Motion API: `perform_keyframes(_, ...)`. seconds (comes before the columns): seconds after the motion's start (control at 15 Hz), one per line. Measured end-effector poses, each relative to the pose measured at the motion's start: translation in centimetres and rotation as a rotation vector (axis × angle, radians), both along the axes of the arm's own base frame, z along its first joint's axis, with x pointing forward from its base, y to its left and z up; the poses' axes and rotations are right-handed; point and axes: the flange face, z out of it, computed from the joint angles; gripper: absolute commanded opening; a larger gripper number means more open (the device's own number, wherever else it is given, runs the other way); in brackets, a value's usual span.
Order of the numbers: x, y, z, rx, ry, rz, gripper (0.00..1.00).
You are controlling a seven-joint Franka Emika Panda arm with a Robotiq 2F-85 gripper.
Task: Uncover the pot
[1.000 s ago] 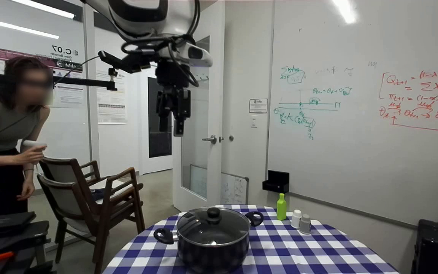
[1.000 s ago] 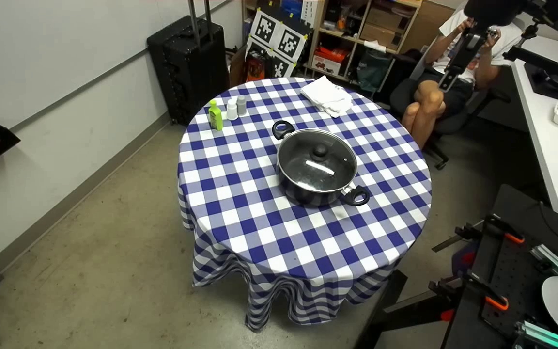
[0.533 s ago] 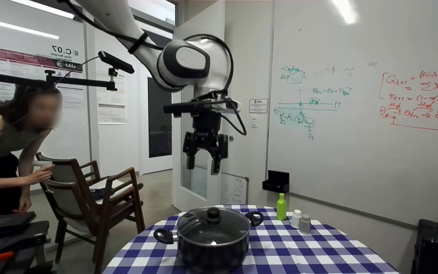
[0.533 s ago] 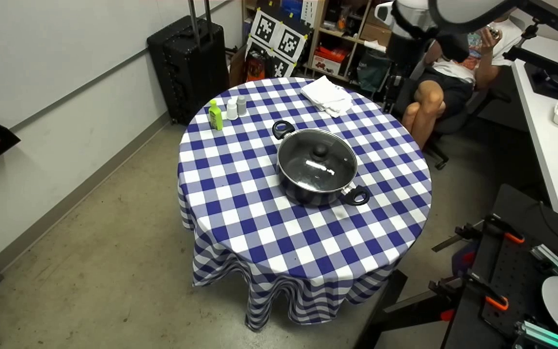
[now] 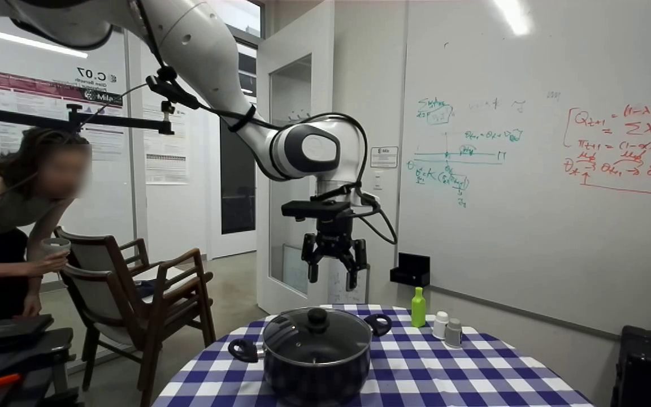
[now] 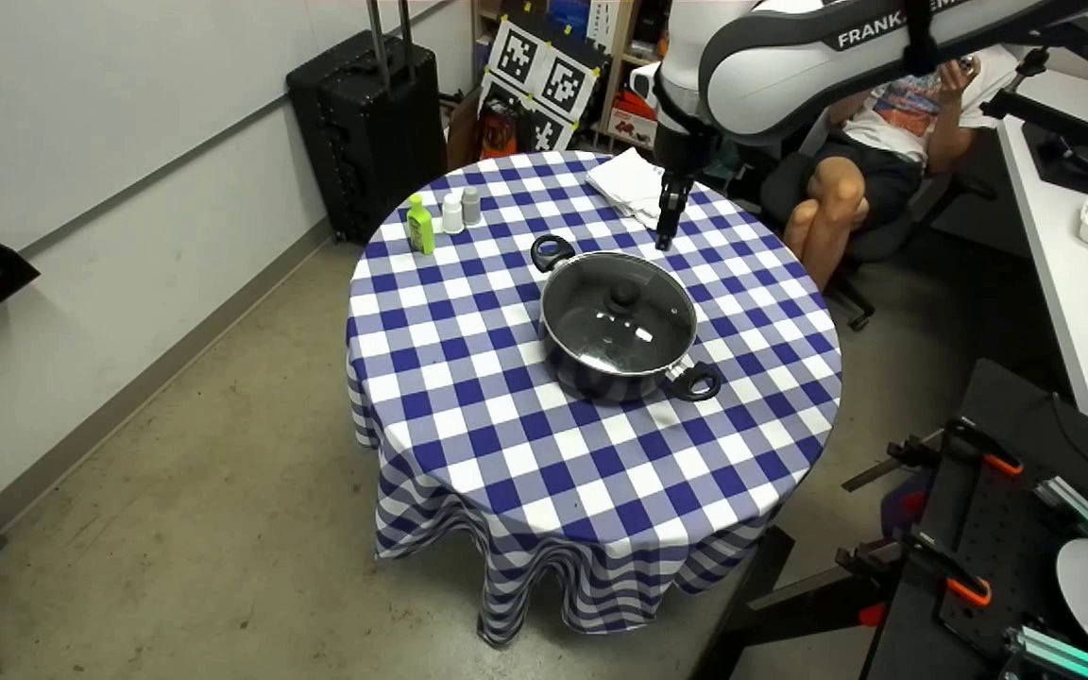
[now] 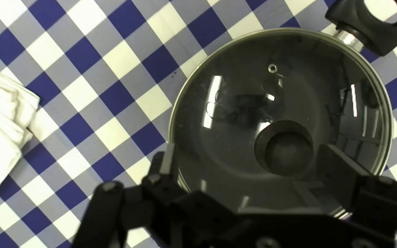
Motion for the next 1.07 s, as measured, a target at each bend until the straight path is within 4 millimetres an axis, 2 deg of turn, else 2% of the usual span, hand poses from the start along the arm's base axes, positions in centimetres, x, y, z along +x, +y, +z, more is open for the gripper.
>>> perform_keyframes(0.4,1.4,2.6,-2.4,0.139,0.002,-0.008,1.00)
perform_keyframes(0.87,1.4,2.7,-7.8,0.168,0.059,-0.014,1.00)
perform_keyframes(1.07,1.4,2.8,-8.7,0.171,0.068,-0.014,1.00)
